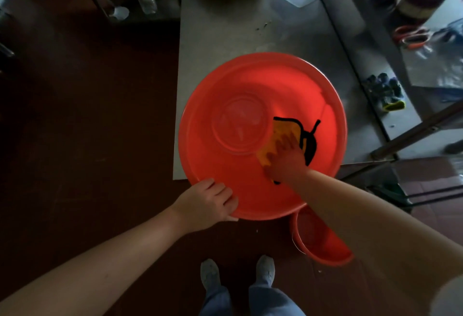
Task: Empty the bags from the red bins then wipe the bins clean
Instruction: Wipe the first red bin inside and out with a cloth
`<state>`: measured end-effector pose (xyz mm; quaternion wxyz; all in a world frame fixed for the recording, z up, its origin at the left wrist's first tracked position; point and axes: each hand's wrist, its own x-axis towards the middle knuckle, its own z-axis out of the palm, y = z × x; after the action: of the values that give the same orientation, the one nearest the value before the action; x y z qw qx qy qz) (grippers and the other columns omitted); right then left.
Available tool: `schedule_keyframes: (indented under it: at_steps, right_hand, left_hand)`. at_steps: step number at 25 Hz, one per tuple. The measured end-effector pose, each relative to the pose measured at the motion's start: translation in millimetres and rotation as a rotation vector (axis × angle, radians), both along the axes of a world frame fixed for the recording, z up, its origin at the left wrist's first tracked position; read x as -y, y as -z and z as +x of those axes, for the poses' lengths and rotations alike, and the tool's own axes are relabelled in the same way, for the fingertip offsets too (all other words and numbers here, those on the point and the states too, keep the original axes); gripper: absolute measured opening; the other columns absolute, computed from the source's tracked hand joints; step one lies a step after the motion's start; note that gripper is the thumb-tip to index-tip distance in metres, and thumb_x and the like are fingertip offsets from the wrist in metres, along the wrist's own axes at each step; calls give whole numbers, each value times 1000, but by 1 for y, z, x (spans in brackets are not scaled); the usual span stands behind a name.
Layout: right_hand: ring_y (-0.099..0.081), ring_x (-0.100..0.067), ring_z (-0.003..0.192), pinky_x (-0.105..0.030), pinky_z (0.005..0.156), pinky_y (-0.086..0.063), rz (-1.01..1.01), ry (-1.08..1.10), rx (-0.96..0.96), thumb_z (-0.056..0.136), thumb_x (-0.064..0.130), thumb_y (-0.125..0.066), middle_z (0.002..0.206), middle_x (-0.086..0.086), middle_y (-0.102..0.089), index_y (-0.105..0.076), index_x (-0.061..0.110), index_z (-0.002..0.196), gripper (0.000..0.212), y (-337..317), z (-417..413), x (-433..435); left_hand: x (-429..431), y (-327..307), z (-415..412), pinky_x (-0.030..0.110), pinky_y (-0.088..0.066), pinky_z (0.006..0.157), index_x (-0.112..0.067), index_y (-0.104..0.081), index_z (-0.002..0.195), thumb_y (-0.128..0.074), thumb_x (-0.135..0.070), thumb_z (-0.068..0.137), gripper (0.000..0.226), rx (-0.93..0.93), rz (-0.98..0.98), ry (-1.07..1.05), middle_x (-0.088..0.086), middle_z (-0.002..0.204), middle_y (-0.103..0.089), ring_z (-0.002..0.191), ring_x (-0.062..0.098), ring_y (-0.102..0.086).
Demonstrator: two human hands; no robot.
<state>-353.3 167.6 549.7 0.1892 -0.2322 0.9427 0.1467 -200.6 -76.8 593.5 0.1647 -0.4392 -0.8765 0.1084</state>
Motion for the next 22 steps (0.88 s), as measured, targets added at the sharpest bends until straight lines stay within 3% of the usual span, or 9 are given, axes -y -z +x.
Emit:
schedule_keyframes:
  at_steps: [2, 6, 9, 12, 15, 18, 22]
  right_hand:
    - [-9, -38, 154, -58, 122, 4, 31, 50, 164, 97, 67, -29, 167, -13, -19, -39, 38, 152, 63, -1, 21, 18]
    - [-4, -37, 154, -61, 118, 2, -170, 241, 468, 99, 70, -17, 169, -4, -8, -13, 44, 158, 65, -6, 51, 63]
    - [-10, -36, 153, -59, 120, -2, -177, 173, 395, 99, 70, -18, 168, -4, -15, -17, 44, 158, 65, 0, 57, 56]
    - [-20, -39, 150, -55, 121, 1, -91, 44, 113, 94, 69, -17, 162, -12, -30, -43, 37, 150, 70, 15, 42, 10]
    - [-26, -46, 148, -52, 118, 9, -67, 11, 31, 84, 62, -14, 154, -23, -41, -64, 26, 135, 80, 18, 28, -18]
    - [-6, -42, 153, -55, 116, 18, 19, 88, 97, 88, 61, -6, 165, -18, -20, -40, 30, 153, 79, 25, 45, -3]
    - [6, -38, 154, -58, 119, 12, -145, 269, 249, 102, 60, -22, 169, -10, -2, -14, 36, 160, 64, 36, 78, 39]
  left_hand:
    - [0, -1, -2, 35, -52, 73, -16, -69, 103, -37, -60, 103, 54, -7, 7, 5, 2, 90, -68, 78, 21, -63]
    - [4, -3, -10, 33, -47, 66, -16, -68, 90, -42, -64, 99, 56, -34, 19, 43, 1, 80, -63, 69, 20, -58]
    - [13, 2, -9, 34, -49, 69, -15, -70, 92, -41, -66, 99, 59, -21, 8, 66, 1, 83, -66, 72, 20, -62]
    - [19, 7, 0, 34, -50, 75, -15, -71, 100, -42, -64, 99, 57, -30, -35, 77, 2, 92, -70, 82, 21, -66]
    - [12, 16, 10, 35, -50, 80, -12, -71, 105, -41, -59, 102, 56, -55, -53, 80, 5, 99, -71, 87, 22, -66]
    - [4, 28, 21, 39, -54, 85, -8, -72, 105, -46, -54, 101, 53, -62, -50, 34, 12, 102, -72, 90, 28, -69]
    - [10, 34, 30, 43, -53, 94, -8, -73, 109, -61, -59, 89, 56, -75, -171, -13, 21, 113, -71, 103, 33, -70]
